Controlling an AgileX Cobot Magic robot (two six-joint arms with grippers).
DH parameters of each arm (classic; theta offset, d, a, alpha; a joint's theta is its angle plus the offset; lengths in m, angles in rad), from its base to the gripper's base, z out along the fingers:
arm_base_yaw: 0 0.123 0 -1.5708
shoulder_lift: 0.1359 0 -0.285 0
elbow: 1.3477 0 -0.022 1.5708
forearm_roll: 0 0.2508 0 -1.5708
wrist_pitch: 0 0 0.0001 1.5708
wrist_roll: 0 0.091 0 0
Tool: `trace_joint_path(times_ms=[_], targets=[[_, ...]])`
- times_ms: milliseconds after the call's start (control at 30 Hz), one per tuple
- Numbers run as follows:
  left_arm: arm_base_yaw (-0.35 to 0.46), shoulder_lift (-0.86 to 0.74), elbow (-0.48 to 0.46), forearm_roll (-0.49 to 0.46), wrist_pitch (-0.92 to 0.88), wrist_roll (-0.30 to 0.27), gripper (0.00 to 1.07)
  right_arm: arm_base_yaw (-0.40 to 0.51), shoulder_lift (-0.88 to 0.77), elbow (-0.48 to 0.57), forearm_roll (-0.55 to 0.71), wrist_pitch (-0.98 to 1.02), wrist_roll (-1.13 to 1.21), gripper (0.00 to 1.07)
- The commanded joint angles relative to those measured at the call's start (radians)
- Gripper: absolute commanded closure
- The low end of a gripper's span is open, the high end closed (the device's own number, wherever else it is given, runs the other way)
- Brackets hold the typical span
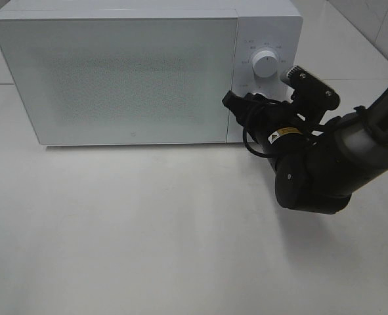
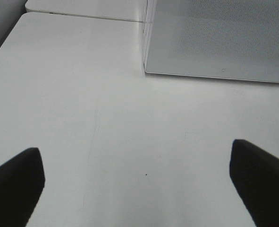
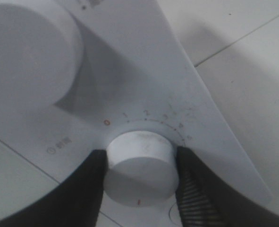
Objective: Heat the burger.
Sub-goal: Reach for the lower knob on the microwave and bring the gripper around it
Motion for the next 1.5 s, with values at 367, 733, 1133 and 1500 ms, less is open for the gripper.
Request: trace_joint_path(times_ms=[367,733,1133,1500], targets=[[-0.003,-0.025,0.003,-0.005,-0.010,-0.001,0.04,-0.007,-0.006,-0.018,-0.042,-0.032,0.482,1.01],[-0.003,-0.025,0.003,-0.005,-0.010,-0.001,0.04,-0.007,-0.006,-0.018,-0.084,-0.077,0.785,1.04],[-0.003,-0.025,0.003,-0.005,-0.010,-0.001,0.04,-0.007,-0.006,-0.018,-0.065,-0.121,1.146,1.03],[-0.003,-0.025,0.003,-0.005,-0.010,-0.001,0.04,-0.007,-0.006,-0.018,-0.049,-0.121,1.251,1.01]])
